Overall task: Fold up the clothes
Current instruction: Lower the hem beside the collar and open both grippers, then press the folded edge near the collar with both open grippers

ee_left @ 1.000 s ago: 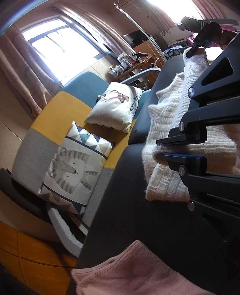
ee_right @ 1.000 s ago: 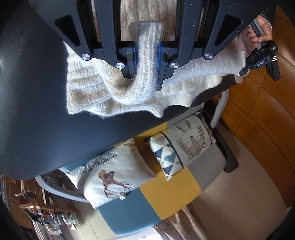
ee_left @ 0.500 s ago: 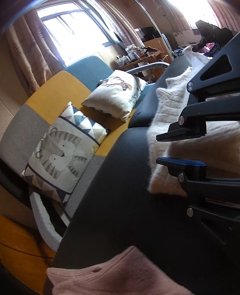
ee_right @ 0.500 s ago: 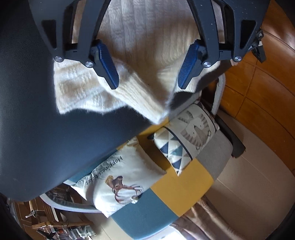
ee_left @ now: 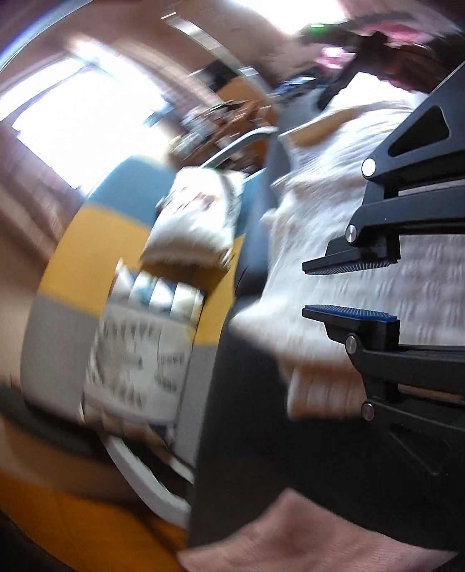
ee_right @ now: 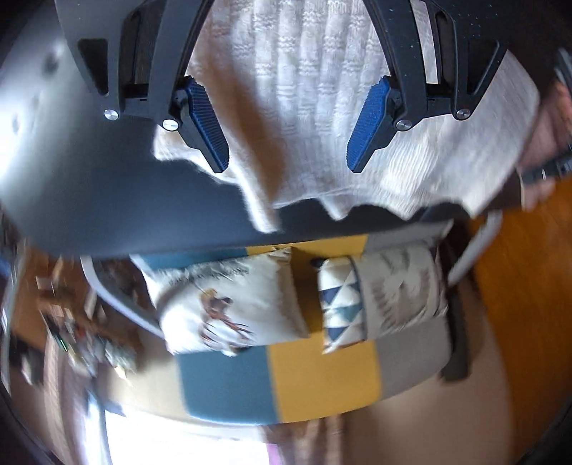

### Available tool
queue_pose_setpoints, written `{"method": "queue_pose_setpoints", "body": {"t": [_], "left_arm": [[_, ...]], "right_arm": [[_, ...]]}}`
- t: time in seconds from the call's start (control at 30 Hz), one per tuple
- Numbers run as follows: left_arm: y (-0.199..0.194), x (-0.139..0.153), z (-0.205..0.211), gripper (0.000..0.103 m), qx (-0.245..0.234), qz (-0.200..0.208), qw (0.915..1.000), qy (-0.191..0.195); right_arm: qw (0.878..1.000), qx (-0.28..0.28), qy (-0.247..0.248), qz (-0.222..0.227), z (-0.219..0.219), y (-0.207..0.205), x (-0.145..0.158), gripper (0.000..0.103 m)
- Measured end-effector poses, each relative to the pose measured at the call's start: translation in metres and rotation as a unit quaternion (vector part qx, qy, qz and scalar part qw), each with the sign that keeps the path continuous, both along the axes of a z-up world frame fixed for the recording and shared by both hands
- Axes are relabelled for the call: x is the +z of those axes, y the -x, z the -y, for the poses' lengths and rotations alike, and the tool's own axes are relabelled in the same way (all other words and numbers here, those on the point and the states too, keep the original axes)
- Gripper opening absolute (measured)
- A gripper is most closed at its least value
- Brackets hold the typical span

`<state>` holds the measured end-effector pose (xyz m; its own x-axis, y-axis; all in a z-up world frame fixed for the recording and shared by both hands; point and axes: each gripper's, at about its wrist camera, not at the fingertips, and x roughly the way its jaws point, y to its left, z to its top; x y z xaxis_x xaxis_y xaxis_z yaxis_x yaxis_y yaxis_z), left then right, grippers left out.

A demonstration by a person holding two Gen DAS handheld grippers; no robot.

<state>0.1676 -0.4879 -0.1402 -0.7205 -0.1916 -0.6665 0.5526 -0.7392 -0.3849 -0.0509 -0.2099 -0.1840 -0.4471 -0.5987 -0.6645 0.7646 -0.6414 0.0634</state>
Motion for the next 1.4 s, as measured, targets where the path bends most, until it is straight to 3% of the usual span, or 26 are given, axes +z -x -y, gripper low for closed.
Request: {"method": "queue_pose_setpoints", "body": {"t": [0.13,0.23,0.33,0.47,0.6,0.73,1.03,1.27,1.4], "left_arm": [[0.037,-0.005,-0.017,0.017,-0.051,0.03,0.9977,0.032],[0.056,-0.019,-0.004,0.017,-0.044,0.055,0.9969,0.036],[0.062,-0.043,0.022,0.017,-0.002,0.11,0.9928,0.047],[0.045,-0.057,0.036,0.017,0.018,0.078,0.9967,0.018],[0.026,-0.062,0.023,0.017,0.034,0.065,0.9965,0.04],[-0.001,-0.064,0.013,0.017,0.054,0.057,0.9966,0.025],[-0.063,-0.062,-0.03,0.017,0.058,0.07,0.9956,0.022],[-0.073,-0.054,-0.033,0.017,0.054,0.078,0.9954,-0.015],[-0.074,-0.038,-0.041,0.017,0.056,0.087,0.9945,-0.015]], "right_arm": [[0.999,0.025,-0.038,0.012,0.02,0.007,-0.018,0.072],[0.997,0.028,-0.065,0.036,0.034,0.02,-0.035,0.072],[0.994,0.009,-0.08,0.071,0.035,0.044,-0.054,0.072],[0.993,-0.017,-0.047,0.107,0.013,0.066,-0.068,0.071],[0.995,-0.015,-0.048,0.088,0.007,0.052,-0.069,0.071],[0.995,-0.01,-0.041,0.086,-0.006,0.035,-0.068,0.071],[0.995,0.009,-0.037,0.094,-0.039,-0.021,-0.069,0.071],[0.991,0.004,-0.05,0.12,-0.05,-0.03,-0.064,0.072],[0.994,-0.012,-0.044,0.097,-0.052,-0.042,-0.042,0.072]]}}
